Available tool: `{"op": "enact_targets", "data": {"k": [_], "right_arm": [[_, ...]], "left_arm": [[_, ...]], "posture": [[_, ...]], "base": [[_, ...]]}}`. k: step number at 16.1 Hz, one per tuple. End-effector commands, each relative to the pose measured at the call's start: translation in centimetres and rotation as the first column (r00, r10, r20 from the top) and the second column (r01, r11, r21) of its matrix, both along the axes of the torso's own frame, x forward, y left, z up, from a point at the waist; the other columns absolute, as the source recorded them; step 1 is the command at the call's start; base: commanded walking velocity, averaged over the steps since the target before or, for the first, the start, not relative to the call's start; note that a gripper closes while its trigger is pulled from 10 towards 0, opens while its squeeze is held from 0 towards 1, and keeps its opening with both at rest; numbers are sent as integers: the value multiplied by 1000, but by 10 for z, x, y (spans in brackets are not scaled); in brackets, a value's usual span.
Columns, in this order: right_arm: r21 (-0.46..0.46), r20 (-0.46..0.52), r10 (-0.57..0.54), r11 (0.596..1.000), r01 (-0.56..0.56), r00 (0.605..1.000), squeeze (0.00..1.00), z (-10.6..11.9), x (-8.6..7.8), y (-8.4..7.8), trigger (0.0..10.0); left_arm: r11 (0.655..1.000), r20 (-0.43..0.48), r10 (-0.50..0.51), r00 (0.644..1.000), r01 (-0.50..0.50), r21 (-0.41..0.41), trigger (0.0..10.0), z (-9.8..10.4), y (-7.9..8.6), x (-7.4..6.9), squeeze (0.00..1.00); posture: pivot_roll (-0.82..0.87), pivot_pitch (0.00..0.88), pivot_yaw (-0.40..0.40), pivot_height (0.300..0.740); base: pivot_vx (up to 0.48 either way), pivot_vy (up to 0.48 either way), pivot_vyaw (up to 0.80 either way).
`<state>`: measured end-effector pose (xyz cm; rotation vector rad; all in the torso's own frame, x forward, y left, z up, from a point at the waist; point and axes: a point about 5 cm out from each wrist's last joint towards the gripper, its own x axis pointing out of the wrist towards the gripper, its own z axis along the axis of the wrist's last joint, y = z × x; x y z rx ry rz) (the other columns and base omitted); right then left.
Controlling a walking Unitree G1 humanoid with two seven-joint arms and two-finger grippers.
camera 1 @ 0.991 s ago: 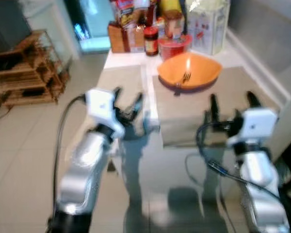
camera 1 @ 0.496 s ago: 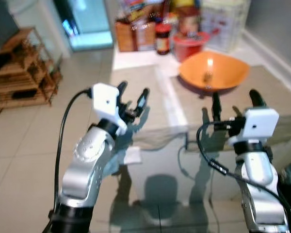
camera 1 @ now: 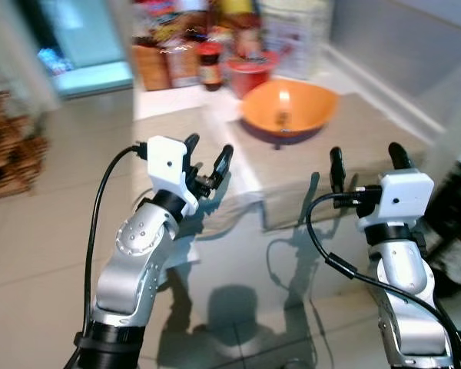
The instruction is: Setting the table
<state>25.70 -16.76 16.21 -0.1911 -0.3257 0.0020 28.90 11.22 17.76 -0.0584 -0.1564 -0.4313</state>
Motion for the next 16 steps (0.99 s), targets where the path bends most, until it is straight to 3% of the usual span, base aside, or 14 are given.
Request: {"op": "enact_targets", "data": {"k": [1, 5, 12, 14, 16], "right_arm": [[6, -12, 25, 1000, -25, 1000, 0, -5, -1, 5, 10000], [-4, -8, 30, 1000, -30, 1000, 0, -6, -1, 5, 10000], [-16, -8, 34, 999, -34, 999, 0, -8, -1, 7, 10000], [-6, -8, 27, 1000, -27, 1000, 0, -8, -2, 6, 10000], [-5, -8, 32, 999, -32, 999, 0, -8, -1, 6, 10000]], "left_arm": [[999, -40, 37, 999, -37, 13, 10000, -7, 13, 2, 0], [998, 39, 10, 999, -12, 66, 10000, 0, 9, -5, 0], [998, 48, -35, 998, 32, 55, 10000, 1, 2, -6, 0], [998, 54, -46, 997, 44, 53, 10000, 3, 0, -6, 0], [999, 58, -22, 998, 20, 38, 10000, 8, 2, -2, 0]], "posture": [[-204, 0, 120, 731], [-195, 0, 119, 731], [-204, 0, 125, 731], [-202, 0, 125, 722], [-200, 0, 127, 722]], "base": [[0, 0, -406], [342, 0, 0], [467, 0, -546], [472, 0, 0], [0, 0, 0]]}}
